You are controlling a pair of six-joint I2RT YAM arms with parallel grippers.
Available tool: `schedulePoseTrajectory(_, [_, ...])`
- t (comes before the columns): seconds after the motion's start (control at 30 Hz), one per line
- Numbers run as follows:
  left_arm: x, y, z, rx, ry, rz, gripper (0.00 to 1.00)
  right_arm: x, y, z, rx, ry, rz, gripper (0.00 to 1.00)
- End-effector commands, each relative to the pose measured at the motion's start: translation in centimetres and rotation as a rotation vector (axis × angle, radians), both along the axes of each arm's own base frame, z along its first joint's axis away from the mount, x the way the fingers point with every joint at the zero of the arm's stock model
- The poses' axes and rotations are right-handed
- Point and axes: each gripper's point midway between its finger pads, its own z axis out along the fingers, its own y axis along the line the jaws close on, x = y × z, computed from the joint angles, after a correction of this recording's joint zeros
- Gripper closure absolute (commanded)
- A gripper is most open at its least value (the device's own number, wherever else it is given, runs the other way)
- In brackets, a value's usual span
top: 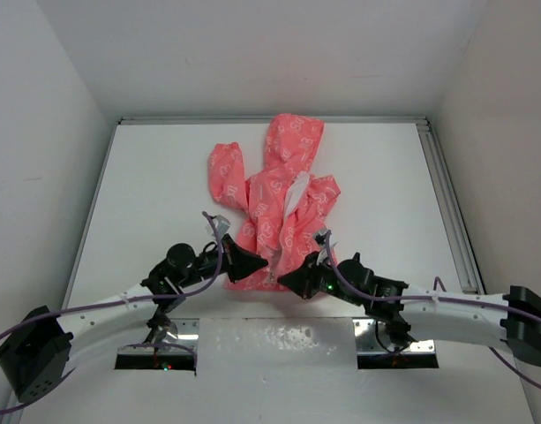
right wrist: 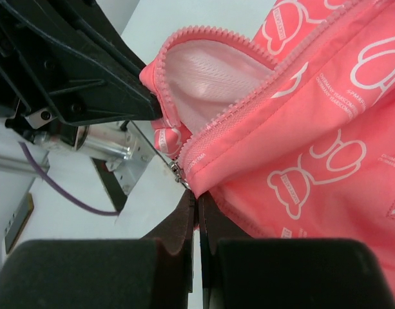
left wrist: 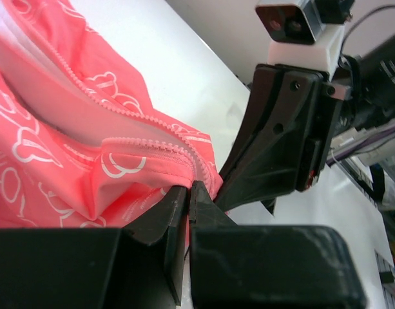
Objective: Zip up the jacket
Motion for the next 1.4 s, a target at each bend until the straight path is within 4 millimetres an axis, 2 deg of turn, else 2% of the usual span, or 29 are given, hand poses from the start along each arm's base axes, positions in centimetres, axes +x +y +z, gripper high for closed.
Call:
schedulePoseTrajectory(0.0, [-0.8,-0.2,2.0,-0.057,-0.093,-0.063,1.0,-0.8,0.6,2.4,0.03,-0.028,0.088,1.0])
schedulePoseTrajectory(0.03, [-1.0,-0.2,2.0,-0.058,-0.1,-0.074,1.0,-0.5,0.5,2.8,0.029,-0.035,0.09,1.0])
schedulePoseTrajectory(0.07, [-1.3,-0.2,1.9,-0.057,-0.102,-0.086,1.0,-0.6,0.1,2.1,-0.004,-0.025,0.094,1.0])
schedulePoseTrajectory(0.17, [-2.1,-0.1,1.5,-0.055,-0.098,-0.119,1.0,-0.8,-0.2,2.2,-0.01,-0.016,0.131,1.0])
schedulePoseTrajectory(0.37, [-3.6,-0.1,0.5,-0.046,-0.096,-0.197,1.0,-1.4,-0.1,2.7,-0.024,-0.024,0.194,1.0])
schedulePoseTrajectory(0.47, [-3.7,-0.2,0.0,-0.03,-0.095,-0.212,1.0,-1.5,0.2,2.9,-0.021,-0.019,0.204,1.0])
schedulePoseTrajectory(1.37, [-4.3,-0.8,-0.2,-0.049,-0.058,-0.271,1.0,-2.1,0.6,3.1,-0.011,-0.009,0.243,1.0])
